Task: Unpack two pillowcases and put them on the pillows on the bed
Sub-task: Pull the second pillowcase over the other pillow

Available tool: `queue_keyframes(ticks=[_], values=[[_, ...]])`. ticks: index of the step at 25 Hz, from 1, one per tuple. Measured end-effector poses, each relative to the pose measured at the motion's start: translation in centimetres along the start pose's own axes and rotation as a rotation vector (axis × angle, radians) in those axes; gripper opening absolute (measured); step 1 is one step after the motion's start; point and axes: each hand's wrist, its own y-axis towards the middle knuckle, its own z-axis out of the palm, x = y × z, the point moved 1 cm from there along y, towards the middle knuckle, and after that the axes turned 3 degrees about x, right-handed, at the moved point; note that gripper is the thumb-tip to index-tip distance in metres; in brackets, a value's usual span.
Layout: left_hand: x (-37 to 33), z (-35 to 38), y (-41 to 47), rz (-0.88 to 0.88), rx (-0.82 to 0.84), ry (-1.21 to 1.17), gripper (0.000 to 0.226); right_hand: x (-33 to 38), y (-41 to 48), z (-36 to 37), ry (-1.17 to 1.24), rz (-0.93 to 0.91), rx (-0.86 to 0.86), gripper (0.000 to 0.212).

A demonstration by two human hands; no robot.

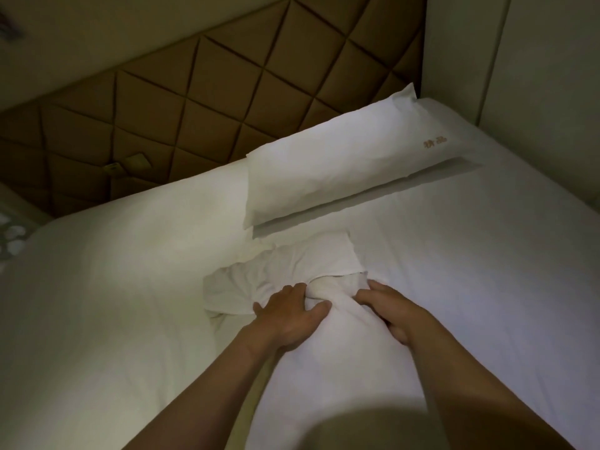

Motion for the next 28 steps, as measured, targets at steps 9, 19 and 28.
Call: queue_keyframes(ticks=[9,19,28], values=[[0.0,-4.3,-5.1,0.051,-0.171,-0.123,0.102,3.0,-6.7,7.2,-0.165,-0.094,0.151,0.038],[3.6,-6.5,-13.3,0.307,-0.625,-0.287,0.034,5.0,-12.8,12.6,-0.595,-0.368,-0.036,0.025],[3.8,-15.3,-18.5,0.394,-1.168,-0.36,0.027,7.3,-21.3,15.4,-1.074,-0.891,-0.257,0.038]])
